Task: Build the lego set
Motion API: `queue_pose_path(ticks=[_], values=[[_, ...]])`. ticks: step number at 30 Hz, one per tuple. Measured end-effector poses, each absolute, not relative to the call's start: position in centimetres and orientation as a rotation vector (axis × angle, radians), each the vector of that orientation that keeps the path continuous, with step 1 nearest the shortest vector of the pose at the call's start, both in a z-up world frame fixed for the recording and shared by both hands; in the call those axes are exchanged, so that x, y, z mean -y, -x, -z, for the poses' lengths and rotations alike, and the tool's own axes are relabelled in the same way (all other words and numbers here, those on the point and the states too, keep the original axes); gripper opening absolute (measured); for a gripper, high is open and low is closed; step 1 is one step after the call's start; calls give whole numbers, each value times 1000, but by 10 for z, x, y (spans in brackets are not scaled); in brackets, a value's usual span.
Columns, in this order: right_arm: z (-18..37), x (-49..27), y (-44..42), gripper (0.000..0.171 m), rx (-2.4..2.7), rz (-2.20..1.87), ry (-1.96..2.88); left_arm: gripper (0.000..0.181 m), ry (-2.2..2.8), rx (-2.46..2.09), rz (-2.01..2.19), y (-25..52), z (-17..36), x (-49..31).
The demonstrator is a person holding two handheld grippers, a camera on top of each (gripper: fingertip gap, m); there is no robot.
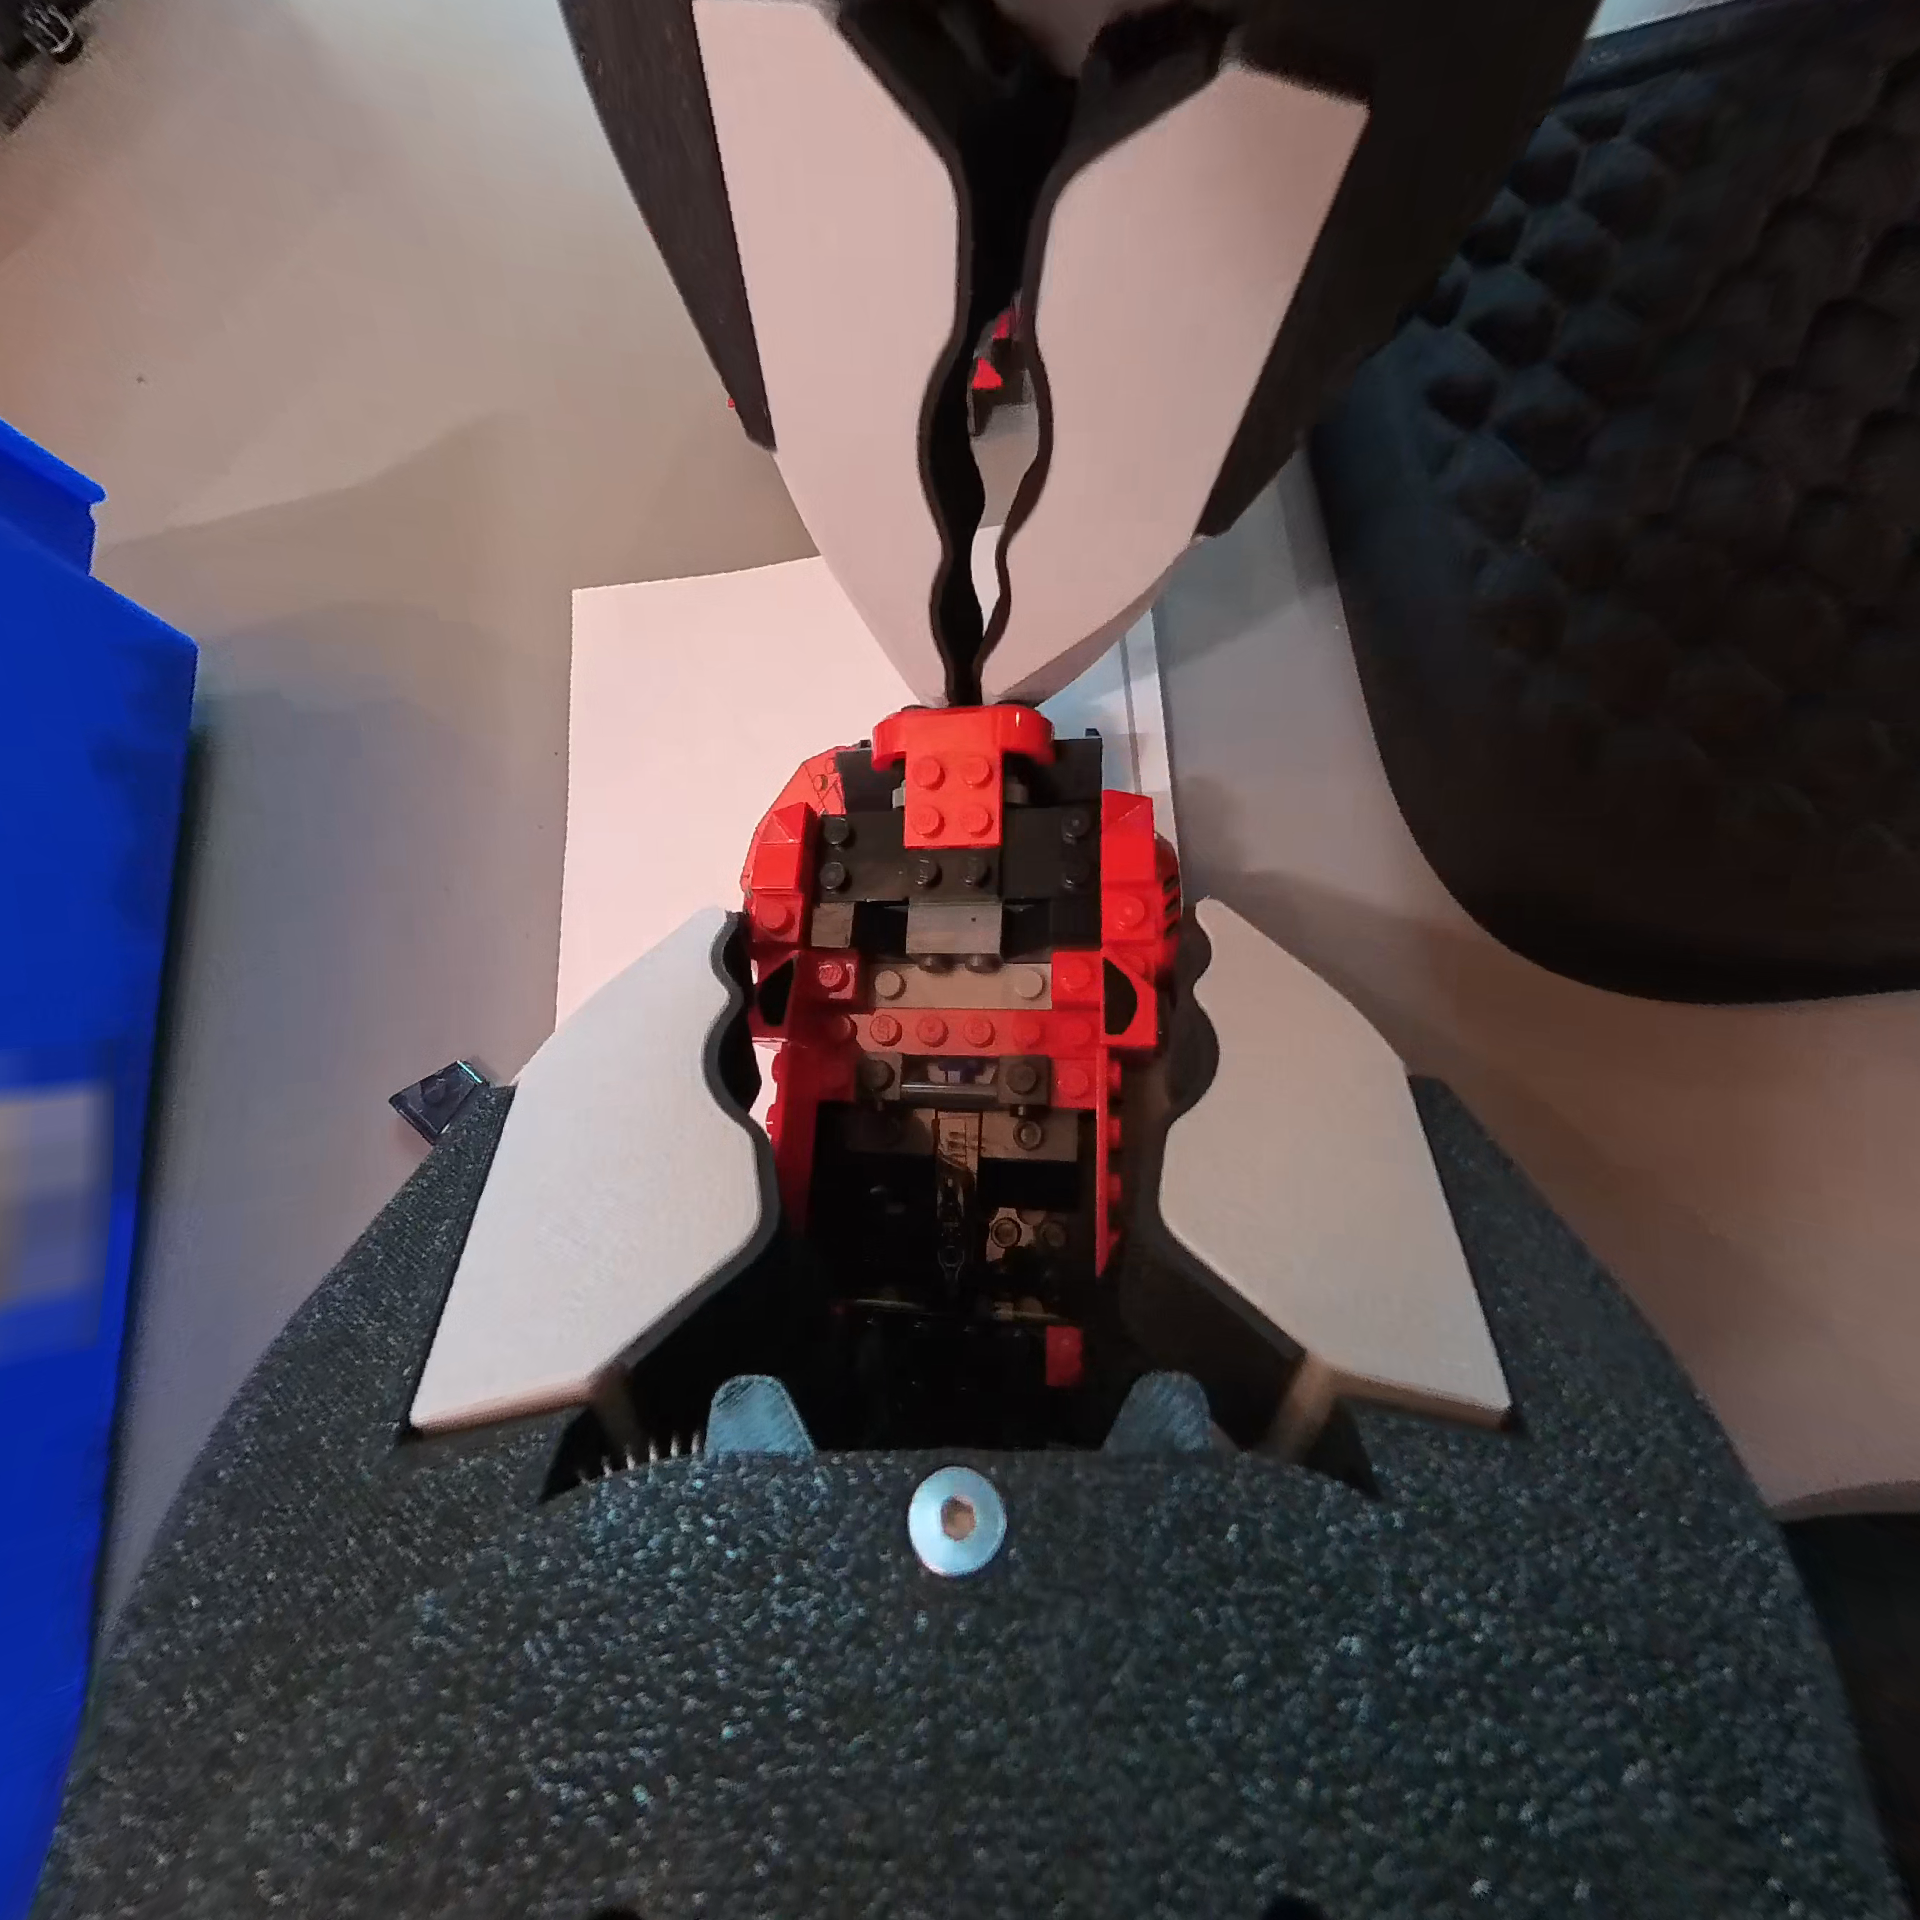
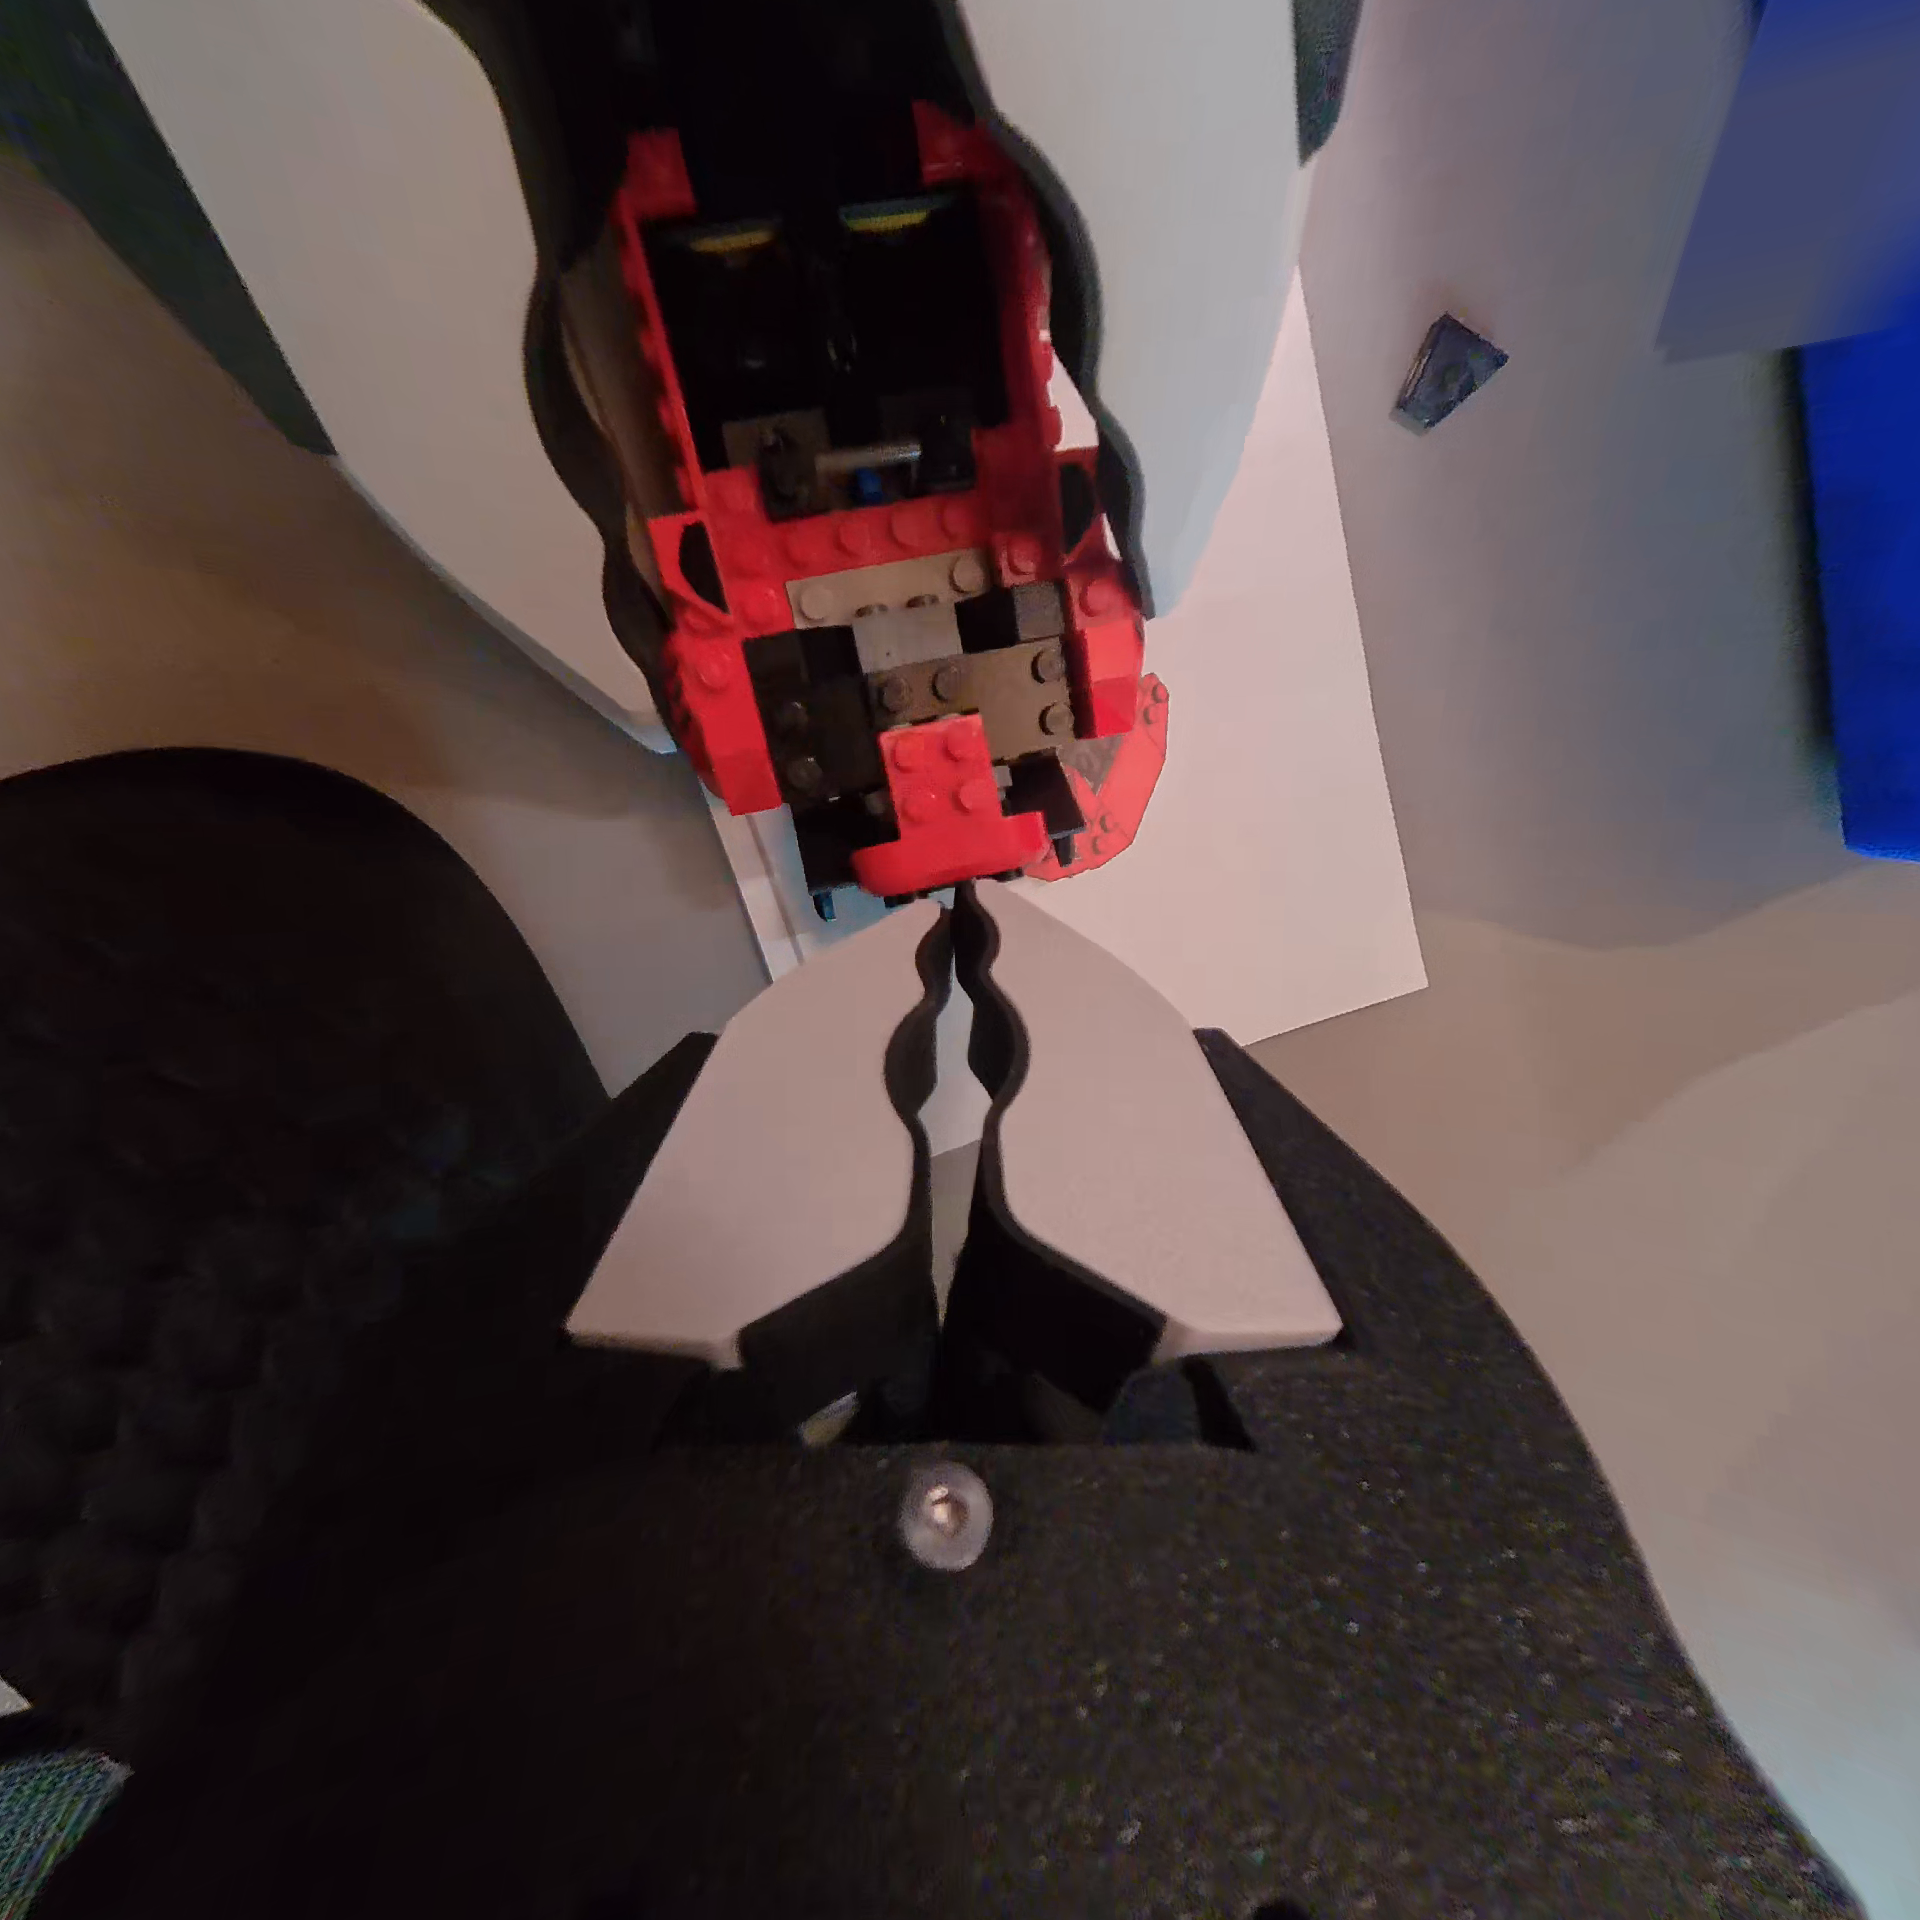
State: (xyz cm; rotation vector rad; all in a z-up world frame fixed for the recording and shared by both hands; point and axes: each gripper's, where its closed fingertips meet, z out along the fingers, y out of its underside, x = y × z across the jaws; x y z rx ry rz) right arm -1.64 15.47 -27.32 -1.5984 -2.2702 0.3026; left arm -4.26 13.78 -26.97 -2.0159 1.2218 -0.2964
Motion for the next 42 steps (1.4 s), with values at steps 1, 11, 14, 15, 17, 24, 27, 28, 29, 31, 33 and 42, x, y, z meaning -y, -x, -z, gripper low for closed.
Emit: queue_pose_path(ticks=[1, 11, 14, 15, 17, 24, 27, 28, 29, 31, 33, 42], values=[[273, -155, 16, 0, 2281, -289, 1597, 77, 2016, -1221, 296, 43, 270, -138], [274, -155, 17, 0, 2351, -262, 1559, 77, 2015, -1223, 295, 43, 270, -138], [275, -154, 15, 0, 2374, -316, 1548, 77, 2018, -1229, 291, 43, 270, -138], [276, -154, 13, 0, 2388, -349, 1568, 77, 2015, -1230, 290, 42, 270, -138], [272, -164, 11, 2, 2357, -348, 1607, 77, 2011, -1226, 293, 42, 270, -138], [269, -157, 19, 0, 2302, -622, 1665, 77, 2003, -1216, 305, 42, 270, -138], [276, -159, 19, 0, 2303, -576, 1654, 77, 1993, -1211, 312, 42, 270, -137], [277, -159, 19, 0, 2297, -585, 1659, 77, 1992, -1210, 312, 42, 270, -137], [277, -159, 19, 0, 2290, -594, 1671, 77, 1993, -1210, 312, 42, 270, -138], [279, -158, 19, 0, 2284, -580, 1701, 77, 1995, -1207, 311, 42, 269, -138], [280, -158, 19, 0, 2281, -516, 1710, 77, 1996, -1205, 310, 42, 269, -138], [280, -161, 16, 0, 2222, -235, 1818, 77, 2022, -1179, 296, 41, 270, -139]])
